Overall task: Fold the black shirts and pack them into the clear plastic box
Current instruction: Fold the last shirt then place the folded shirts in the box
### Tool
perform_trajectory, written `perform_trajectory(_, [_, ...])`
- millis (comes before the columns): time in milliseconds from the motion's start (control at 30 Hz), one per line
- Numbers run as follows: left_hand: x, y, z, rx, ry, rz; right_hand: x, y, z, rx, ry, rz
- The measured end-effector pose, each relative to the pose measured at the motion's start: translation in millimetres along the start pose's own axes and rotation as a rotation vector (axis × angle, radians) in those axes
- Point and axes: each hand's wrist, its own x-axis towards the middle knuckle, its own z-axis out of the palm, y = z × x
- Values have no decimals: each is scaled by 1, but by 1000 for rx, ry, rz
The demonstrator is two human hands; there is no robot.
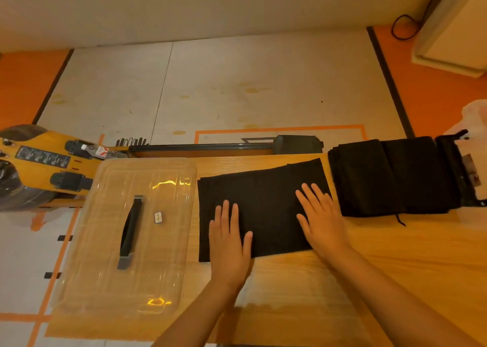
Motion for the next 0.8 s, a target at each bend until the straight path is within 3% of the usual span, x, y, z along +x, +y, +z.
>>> perform_trajectory(100, [-2, -17, 16, 150, -73, 73, -10, 4, 6, 30, -24, 40])
perform_trajectory(233, [46, -47, -11, 320, -175, 302, -43, -21, -5, 7, -103, 180])
perform_trajectory(333, [79, -58, -42, 440, -103, 356, -78, -44, -11, -2, -101, 138])
perform_trajectory(400, [70, -44, -44, 384, -29, 279, -88, -51, -8, 79, -60, 98])
perform_trajectory(533, [-7, 17, -5, 8, 32, 123, -71, -52, 2, 98, 99, -38])
perform_trajectory(667, [-61, 27, 39, 21, -45, 29, -62, -42, 28, -49, -18, -263])
perform_trajectory(800, [-48, 2, 33, 119, -97, 239, -83, -40, 46, -14, 3, -117])
